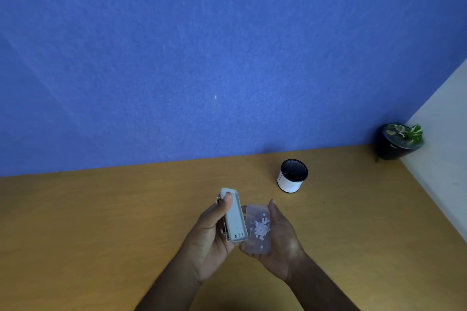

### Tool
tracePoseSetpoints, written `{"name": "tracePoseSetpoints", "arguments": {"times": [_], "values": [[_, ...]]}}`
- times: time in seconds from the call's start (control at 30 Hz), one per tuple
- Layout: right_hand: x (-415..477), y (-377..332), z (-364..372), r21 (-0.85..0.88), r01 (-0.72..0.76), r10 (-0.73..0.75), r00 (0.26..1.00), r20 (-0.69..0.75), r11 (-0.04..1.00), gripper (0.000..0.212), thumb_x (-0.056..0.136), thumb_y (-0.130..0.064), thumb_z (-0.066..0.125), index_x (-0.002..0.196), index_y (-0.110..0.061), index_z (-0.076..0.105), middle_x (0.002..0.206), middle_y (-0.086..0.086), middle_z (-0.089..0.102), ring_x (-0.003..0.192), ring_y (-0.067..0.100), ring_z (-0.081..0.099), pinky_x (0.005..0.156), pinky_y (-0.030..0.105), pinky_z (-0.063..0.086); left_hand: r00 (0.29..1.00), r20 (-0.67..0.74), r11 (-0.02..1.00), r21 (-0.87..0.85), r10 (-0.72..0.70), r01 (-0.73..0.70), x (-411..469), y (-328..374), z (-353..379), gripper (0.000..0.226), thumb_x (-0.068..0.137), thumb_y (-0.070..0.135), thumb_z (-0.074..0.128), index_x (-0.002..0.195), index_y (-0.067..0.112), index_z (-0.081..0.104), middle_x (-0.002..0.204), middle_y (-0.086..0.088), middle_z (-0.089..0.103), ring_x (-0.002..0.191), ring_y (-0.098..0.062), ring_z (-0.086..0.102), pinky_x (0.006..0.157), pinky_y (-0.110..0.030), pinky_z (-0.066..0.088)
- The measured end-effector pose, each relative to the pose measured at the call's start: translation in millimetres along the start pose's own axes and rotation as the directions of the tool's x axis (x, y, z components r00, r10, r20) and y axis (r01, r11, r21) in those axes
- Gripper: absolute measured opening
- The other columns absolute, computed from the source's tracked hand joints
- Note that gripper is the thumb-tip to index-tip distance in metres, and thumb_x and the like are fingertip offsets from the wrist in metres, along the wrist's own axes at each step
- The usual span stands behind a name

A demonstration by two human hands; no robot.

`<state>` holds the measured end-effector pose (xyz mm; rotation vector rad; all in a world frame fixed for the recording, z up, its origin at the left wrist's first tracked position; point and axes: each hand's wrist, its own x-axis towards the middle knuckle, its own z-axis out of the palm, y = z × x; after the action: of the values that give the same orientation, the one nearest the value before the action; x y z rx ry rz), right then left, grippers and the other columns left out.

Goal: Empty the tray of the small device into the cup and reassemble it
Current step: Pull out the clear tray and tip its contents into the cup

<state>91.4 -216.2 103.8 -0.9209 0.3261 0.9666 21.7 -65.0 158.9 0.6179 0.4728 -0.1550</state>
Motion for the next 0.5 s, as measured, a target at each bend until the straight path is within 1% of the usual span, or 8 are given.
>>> {"name": "tracePoseSetpoints", "arguments": {"times": [0.07,0.13,0.2,0.23,0.3,0.43,0.47,0.5], "values": [[0.7,1.0,-2.2,0.018,0.0,0.0,1.0,0.005,1.0,0.088,0.101,-0.072,0.041,0.138,0.005,0.064,0.125,0.028,0.056,0.089,0.036,0.066,0.065,0.041,0.054,0.999,-0.051,1.0,-0.017,0.013,-0.014,-1.6,0.7,1.6,0.052,0.088,0.034,0.082,0.126,0.004,0.063,0.11,-0.026,0.07,0.101,-0.039,0.073,0.087,-0.053,0.066],[-1.9,-0.1,-0.4,0.014,0.008,-0.008,1.0,-0.003,1.0,0.083,0.102,-0.07,0.042,0.126,0.003,0.073,0.119,0.026,0.058,0.089,0.036,0.063,0.062,0.04,0.054,0.995,-0.087,0.999,-0.01,0.044,-0.045,-3.8,1.8,4.6,0.043,0.092,0.035,0.081,0.119,0.005,0.064,0.093,-0.018,0.07,0.085,-0.032,0.072,0.071,-0.047,0.066],[-2.5,-0.3,-0.4,0.0,0.014,-0.014,1.0,-0.016,1.0,0.08,0.103,-0.069,0.04,0.121,0.001,0.077,0.105,0.022,0.064,0.083,0.033,0.063,0.06,0.039,0.054,0.991,-0.108,0.997,-0.007,0.072,-0.073,-6.3,2.8,7.1,0.033,0.1,0.036,0.068,0.114,0.006,0.064,0.083,-0.014,0.069,0.072,-0.026,0.073,0.058,-0.04,0.064],[-3.6,-1.0,0.3,-0.005,0.018,-0.018,1.0,-0.023,1.0,0.081,0.103,-0.068,0.04,0.122,0.001,0.076,0.098,0.019,0.066,0.079,0.031,0.062,0.059,0.039,0.054,0.99,-0.114,0.997,-0.002,0.08,-0.081,-6.8,3.2,7.7,0.033,0.102,0.037,0.063,0.113,0.006,0.064,0.082,-0.013,0.069,0.069,-0.024,0.073,0.056,-0.037,0.063],[-3.4,-0.9,-0.2,-0.004,0.024,-0.024,0.999,-0.03,1.0,0.081,0.104,-0.067,0.039,0.127,0.003,0.072,0.092,0.016,0.066,0.077,0.03,0.061,0.058,0.039,0.053,0.989,-0.119,0.996,0.025,0.093,-0.091,-5.5,3.0,4.7,0.036,0.103,0.04,0.06,0.116,0.007,0.065,0.087,-0.013,0.068,0.07,-0.021,0.073,0.056,-0.034,0.063],[-2.1,1.4,-3.6,0.001,0.014,-0.014,1.0,-0.027,1.0,0.082,0.104,-0.068,0.039,0.13,0.004,0.07,0.091,0.015,0.066,0.074,0.028,0.061,0.059,0.038,0.053,0.978,-0.175,0.986,0.144,0.111,-0.086,3.0,-0.5,-9.0,0.036,0.106,0.043,0.057,0.118,0.012,0.068,0.092,-0.009,0.068,0.08,-0.02,0.068,0.063,-0.033,0.06],[-1.9,1.7,-4.2,0.003,0.009,-0.009,1.0,-0.025,1.0,0.082,0.104,-0.068,0.039,0.131,0.003,0.07,0.09,0.015,0.067,0.073,0.027,0.061,0.059,0.038,0.052,0.973,-0.198,0.979,0.186,0.117,-0.08,6.5,-2.0,-12.9,0.033,0.105,0.041,0.06,0.119,0.011,0.067,0.093,-0.009,0.067,0.082,-0.021,0.066,0.065,-0.034,0.059],[-2.1,1.7,-4.3,0.007,0.006,-0.006,1.0,-0.023,1.0,0.082,0.104,-0.068,0.038,0.131,0.003,0.07,0.089,0.014,0.067,0.071,0.026,0.061,0.059,0.038,0.052,0.967,-0.223,0.972,0.223,0.126,-0.075,11.0,-3.1,-16.8,0.034,0.1,0.039,0.065,0.119,0.01,0.064,0.095,-0.009,0.064,0.085,-0.022,0.063,0.068,-0.036,0.056]]}}
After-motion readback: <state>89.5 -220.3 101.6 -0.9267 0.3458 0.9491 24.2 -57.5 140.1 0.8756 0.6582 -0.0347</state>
